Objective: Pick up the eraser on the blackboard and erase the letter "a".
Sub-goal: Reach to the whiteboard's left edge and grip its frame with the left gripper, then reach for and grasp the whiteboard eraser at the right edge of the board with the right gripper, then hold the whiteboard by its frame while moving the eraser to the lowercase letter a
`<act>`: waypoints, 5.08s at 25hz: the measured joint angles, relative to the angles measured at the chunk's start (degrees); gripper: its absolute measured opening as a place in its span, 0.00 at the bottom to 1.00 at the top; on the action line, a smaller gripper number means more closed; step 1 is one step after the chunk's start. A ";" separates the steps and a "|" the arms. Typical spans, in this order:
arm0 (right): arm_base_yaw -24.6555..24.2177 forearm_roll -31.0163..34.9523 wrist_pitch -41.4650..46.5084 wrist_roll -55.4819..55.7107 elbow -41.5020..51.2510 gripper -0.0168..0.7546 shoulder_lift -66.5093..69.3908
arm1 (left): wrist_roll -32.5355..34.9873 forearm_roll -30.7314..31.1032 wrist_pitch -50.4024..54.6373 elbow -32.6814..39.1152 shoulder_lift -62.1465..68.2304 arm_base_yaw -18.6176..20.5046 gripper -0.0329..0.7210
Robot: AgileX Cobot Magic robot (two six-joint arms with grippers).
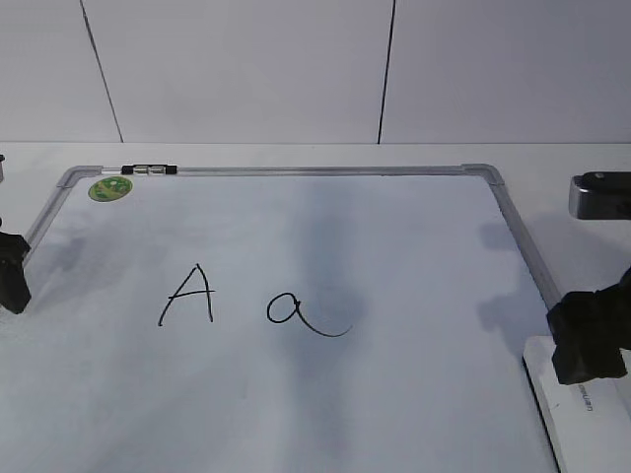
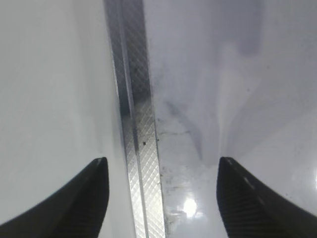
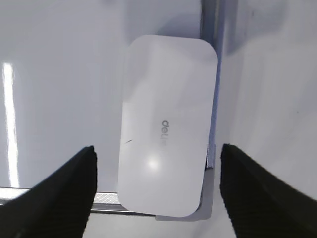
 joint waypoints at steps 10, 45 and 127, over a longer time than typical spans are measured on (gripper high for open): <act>0.00 -0.35 -1.61 0.10 0.00 0.79 0.57 | 0.00 0.19 0.21 0.00 0.10 0.00 0.71; 0.00 -1.65 -1.61 0.34 0.00 0.79 0.57 | -2.46 2.18 0.84 -0.99 2.58 0.23 0.20; 0.13 -4.52 -9.53 11.16 4.58 0.71 12.28 | -3.60 3.45 0.97 -1.10 2.58 0.36 0.07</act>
